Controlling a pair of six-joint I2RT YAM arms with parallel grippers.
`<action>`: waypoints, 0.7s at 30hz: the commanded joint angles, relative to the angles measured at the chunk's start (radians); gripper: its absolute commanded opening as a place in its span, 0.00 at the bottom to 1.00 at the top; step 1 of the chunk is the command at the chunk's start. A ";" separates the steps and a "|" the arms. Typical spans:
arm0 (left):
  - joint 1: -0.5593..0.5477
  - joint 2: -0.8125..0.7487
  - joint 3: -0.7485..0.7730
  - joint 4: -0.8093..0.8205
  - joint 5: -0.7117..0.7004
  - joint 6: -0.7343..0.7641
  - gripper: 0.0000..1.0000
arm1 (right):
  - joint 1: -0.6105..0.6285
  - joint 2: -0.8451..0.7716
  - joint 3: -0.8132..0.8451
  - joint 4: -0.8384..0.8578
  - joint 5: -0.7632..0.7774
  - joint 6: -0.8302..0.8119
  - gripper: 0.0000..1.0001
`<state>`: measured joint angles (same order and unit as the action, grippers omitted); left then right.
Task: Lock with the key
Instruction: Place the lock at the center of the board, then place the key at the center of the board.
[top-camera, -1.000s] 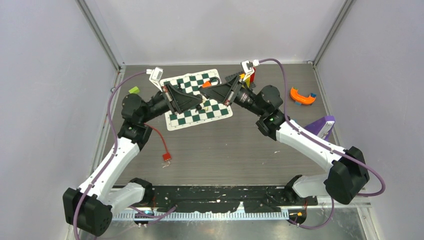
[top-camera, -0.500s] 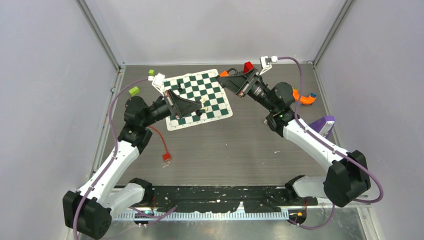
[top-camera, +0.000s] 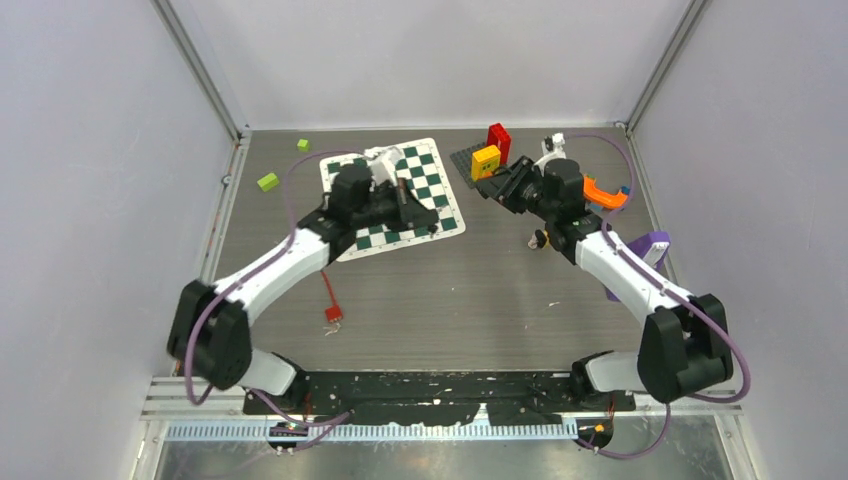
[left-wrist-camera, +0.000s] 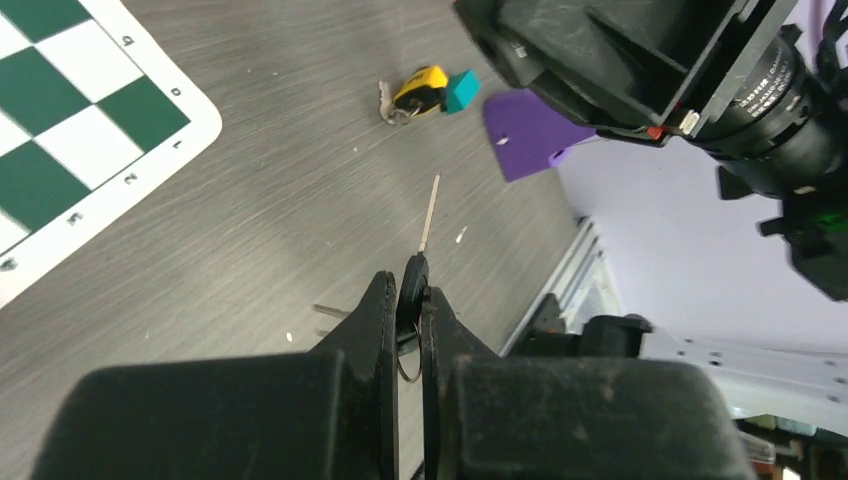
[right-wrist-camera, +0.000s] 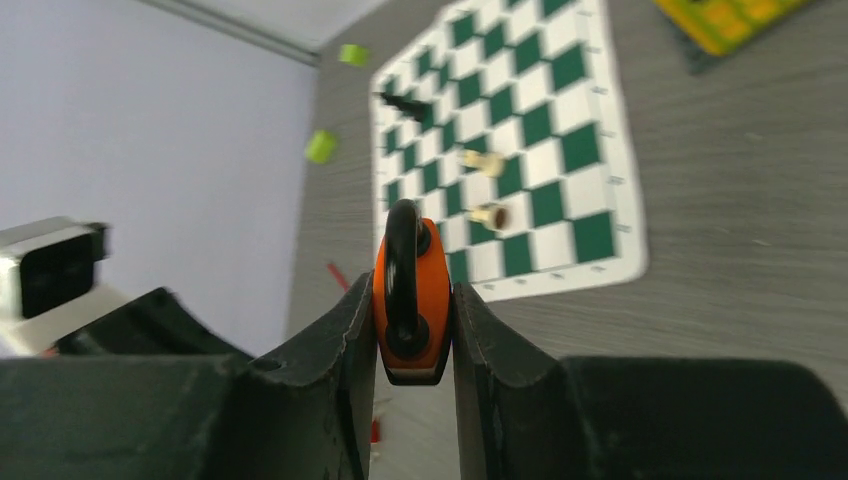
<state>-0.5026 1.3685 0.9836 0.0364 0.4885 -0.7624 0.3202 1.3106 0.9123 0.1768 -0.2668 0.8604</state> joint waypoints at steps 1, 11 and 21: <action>-0.064 0.204 0.187 -0.068 -0.030 0.111 0.00 | -0.066 0.063 0.028 -0.145 0.108 -0.119 0.14; -0.129 0.585 0.456 -0.179 -0.194 0.085 0.00 | -0.102 0.354 0.128 -0.229 0.132 -0.165 0.15; -0.159 0.749 0.522 -0.144 -0.196 -0.012 0.15 | -0.022 0.490 0.199 -0.279 0.201 -0.222 0.23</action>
<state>-0.6590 2.0987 1.4731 -0.1555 0.2878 -0.7101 0.2813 1.8030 1.0649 -0.1226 -0.1028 0.6731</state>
